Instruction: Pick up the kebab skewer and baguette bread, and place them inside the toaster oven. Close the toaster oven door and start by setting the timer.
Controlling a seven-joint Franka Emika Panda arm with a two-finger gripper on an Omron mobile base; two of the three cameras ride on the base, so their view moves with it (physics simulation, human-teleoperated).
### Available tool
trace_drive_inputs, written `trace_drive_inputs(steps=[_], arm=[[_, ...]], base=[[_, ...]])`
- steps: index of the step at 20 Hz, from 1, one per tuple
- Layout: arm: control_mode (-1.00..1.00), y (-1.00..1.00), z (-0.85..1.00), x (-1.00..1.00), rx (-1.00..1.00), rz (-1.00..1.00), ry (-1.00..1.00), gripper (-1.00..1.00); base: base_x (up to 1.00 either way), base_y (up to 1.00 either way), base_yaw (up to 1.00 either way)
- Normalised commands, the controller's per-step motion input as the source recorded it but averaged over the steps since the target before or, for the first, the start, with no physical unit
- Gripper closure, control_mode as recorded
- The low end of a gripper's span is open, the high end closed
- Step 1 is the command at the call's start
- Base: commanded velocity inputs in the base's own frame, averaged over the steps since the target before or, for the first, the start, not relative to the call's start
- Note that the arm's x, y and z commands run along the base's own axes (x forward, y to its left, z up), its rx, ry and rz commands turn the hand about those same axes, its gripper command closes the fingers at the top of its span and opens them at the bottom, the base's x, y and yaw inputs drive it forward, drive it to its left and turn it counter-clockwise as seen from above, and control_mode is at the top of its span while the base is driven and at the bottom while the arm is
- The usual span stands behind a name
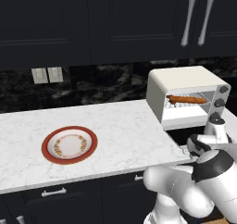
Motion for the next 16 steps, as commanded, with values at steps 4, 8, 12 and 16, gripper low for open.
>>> trace_drive_inputs(steps=[4, 8, 12, 16], arm=[[-1.0, 0.0, 0.18, 0.5, 0.0, 0.0, -0.04, -1.0], [-1.0, 0.03, 0.6, 0.69, 0.0, 0.0, -0.11, -1.0], [-1.0, 0.17, 0.73, 0.6, 0.0, -0.01, -0.25, -1.0], [-1.0, 0.31, 0.5, 0.9, 0.0, -0.03, -0.28, -1.0]], base=[[0.0, 0.0, 0.0], [0.0, 0.0, 0.0], [0.0, 0.0, 0.0], [0.0, 0.0, 0.0]])
